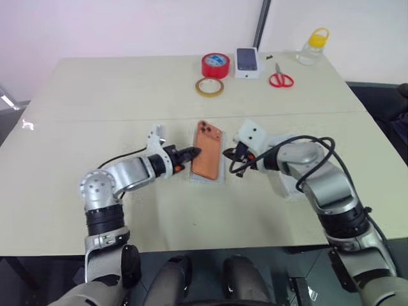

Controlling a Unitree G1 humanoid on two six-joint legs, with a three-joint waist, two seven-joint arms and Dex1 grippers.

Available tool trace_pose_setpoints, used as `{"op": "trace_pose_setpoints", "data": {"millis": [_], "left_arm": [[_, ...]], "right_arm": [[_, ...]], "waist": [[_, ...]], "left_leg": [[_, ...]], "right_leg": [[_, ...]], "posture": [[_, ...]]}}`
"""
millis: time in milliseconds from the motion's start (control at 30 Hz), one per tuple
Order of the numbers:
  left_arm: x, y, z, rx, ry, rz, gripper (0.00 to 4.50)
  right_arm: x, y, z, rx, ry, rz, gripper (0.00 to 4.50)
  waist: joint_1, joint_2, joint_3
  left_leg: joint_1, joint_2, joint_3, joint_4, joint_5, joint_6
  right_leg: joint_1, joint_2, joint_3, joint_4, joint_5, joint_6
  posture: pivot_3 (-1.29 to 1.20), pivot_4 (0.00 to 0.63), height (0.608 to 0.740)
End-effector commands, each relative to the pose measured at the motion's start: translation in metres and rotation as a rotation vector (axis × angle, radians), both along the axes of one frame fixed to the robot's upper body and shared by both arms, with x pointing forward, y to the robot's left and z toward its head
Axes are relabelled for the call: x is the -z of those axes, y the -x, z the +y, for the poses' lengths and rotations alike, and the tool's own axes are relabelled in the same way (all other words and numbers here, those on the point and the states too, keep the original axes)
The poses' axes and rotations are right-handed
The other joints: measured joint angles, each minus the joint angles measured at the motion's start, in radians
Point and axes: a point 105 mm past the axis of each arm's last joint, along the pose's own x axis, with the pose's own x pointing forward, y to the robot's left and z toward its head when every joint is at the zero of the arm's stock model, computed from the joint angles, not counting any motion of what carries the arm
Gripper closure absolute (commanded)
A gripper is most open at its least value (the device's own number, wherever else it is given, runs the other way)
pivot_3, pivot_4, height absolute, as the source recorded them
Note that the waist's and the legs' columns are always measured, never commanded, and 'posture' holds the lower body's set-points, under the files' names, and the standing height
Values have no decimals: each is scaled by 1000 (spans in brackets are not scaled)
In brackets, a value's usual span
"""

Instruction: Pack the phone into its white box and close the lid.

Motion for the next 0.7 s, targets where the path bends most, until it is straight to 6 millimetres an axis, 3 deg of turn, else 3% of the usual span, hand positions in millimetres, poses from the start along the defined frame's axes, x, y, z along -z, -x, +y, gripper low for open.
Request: {"op": "trace_pose_setpoints", "data": {"millis": [33, 400, 700], "left_arm": [[-12, -5, -6, 11, 22, -57, 4483], [-10, -13, -9, -9, 73, -46, 4483], [-6, -8, -5, 3, 22, -55, 37]], "right_arm": [[-12, 2, -4, 12, -7, -61, 4500], [-6, 0, -12, 41, 30, -63, 4500], [-8, -2, -10, 32, 37, -74, 4500]], "waist": [[4, 0, 0], [6, 0, 0], [6, 0, 0]], "left_leg": [[0, 0, 0, 0, 0, 0], [-1, 0, 0, 1, 0, 0], [-1, 0, 0, 1, 0, 0]], "right_leg": [[0, 0, 0, 0, 0, 0], [0, 0, 0, -1, 0, 0], [0, 0, 0, -1, 0, 0]], "posture": [[0, 150, 740], [0, 150, 740], [0, 150, 740]]}}
